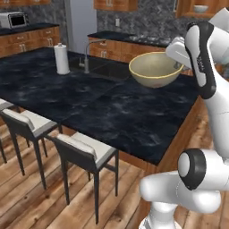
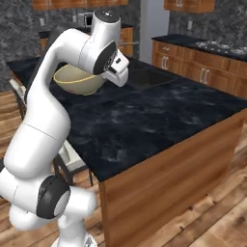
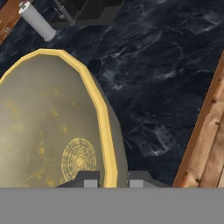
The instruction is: Pick up the bowls from the cabinet and place each bowl in front of a stool on the dining counter.
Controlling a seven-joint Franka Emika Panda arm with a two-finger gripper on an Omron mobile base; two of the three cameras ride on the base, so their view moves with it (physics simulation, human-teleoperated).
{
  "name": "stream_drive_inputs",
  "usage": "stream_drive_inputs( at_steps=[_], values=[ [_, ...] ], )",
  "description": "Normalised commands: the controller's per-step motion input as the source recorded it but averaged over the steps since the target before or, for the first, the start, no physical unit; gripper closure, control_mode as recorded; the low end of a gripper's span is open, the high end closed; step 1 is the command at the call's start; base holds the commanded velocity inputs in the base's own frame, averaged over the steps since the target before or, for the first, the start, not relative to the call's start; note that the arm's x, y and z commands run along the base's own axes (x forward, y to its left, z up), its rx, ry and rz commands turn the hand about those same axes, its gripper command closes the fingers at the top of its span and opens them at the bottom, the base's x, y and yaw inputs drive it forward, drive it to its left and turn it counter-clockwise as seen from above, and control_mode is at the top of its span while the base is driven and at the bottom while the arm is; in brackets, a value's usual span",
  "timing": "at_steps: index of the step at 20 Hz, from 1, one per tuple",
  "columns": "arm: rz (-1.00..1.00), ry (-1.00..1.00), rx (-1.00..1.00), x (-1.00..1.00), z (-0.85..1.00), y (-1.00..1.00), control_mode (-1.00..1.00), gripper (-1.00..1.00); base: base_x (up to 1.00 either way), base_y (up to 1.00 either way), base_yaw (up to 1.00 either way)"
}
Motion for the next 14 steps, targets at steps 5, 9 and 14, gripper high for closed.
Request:
stream_drive_inputs(
  at_steps=[5, 9, 14],
  values=[
    [0.0, 0.0, 0.0, 0.0, 0.0, 0.0, 1.0, 1.0, -0.03, 1.0, -0.45],
    [0.0, 0.0, 0.0, 0.0, 0.0, 0.0, 1.0, 1.0, -0.14, 1.0, -0.41],
    [0.0, 0.0, 0.0, 0.0, 0.0, 0.0, 1.0, 1.0, 0.0, 1.0, -0.47]
  ],
)
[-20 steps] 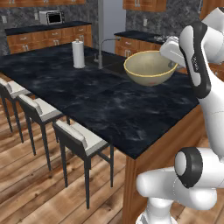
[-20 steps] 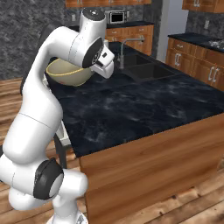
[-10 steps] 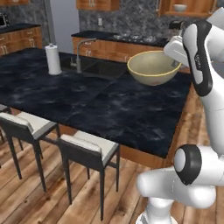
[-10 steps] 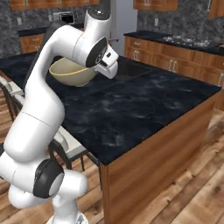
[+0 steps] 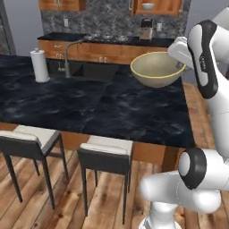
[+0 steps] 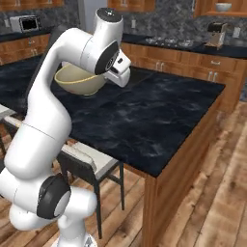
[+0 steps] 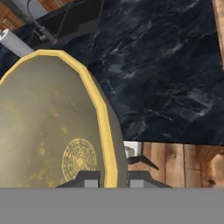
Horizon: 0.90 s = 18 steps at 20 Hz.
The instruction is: Pick up the bowls from the cabinet and place each bowl in front of a stool on the dining counter.
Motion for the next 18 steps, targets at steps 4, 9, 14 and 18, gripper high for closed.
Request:
stream_drive_inputs(
  at_steps=[4, 9, 14, 18],
  values=[
    [0.0, 0.0, 0.0, 0.0, 0.0, 0.0, 1.0, 1.0, 0.3, 1.0, -0.54],
    [0.0, 0.0, 0.0, 0.0, 0.0, 0.0, 1.0, 1.0, 0.63, 1.0, -0.63],
    [0.0, 0.0, 0.0, 0.0, 0.0, 0.0, 1.0, 1.0, 0.62, 1.0, -0.65],
    [0.0, 0.0, 0.0, 0.0, 0.0, 0.0, 1.0, 1.0, 0.76, 0.69, -0.6]
  ],
)
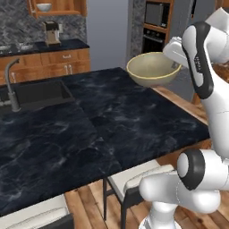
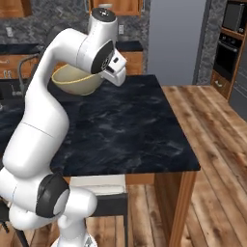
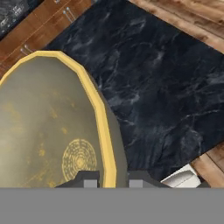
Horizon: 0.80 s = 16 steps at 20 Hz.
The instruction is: Pick up the bowls from the cabinet and place each bowl in front of a stool on the dining counter.
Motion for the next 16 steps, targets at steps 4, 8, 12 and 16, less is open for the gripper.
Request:
stream_drive_inputs(
  at_steps=[4, 8, 12, 16],
  values=[
    [0.0, 0.0, 0.0, 0.0, 0.0, 0.0, 1.0, 1.0, 0.7, 0.27, -0.47],
    [0.0, 0.0, 0.0, 0.0, 0.0, 0.0, 1.0, 1.0, 0.1, 0.02, -0.03],
    [0.0, 0.0, 0.0, 0.0, 0.0, 0.0, 1.0, 1.0, 0.05, -0.02, 0.0],
    [0.0, 0.01, 0.05, 0.0, -0.27, -0.43, -1.0, 1.0, 0.0, -0.09, 0.0]
  ],
)
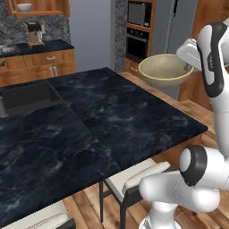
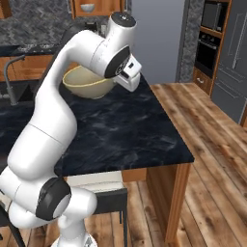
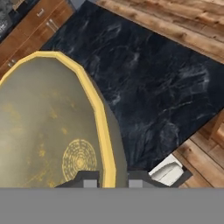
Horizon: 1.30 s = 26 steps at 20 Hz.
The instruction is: Pick up the bowls from the cabinet and place each bowl in front of a stool on the dining counter.
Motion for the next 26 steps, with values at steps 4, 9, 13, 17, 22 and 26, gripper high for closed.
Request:
stream_drive_inputs(
  at_steps=[4, 9, 13, 17, 22, 26],
  values=[
    [0.02, 0.05, 0.06, 0.08, -0.76, -0.33, -1.0, 1.0, 0.0, 0.0, 0.0],
    [0.15, 0.06, 0.0, 0.2, -0.91, 0.38, -1.0, 1.0, 0.0, 0.0, 0.0],
    [0.22, 0.14, 0.12, 0.28, -0.85, 0.45, -1.0, 1.0, 0.0, 0.0, 0.0],
    [0.23, 0.15, 0.12, 0.18, -0.78, 0.53, -1.0, 1.0, 0.0, 0.0, 0.0],
    [0.04, 0.22, 0.03, 0.16, -0.73, 0.51, -1.0, 1.0, 0.0, 0.0, 0.0],
    [-0.23, 0.12, 0.0, 0.0, -0.59, 0.22, -1.0, 1.0, 0.0, 0.0, 0.0]
  ],
)
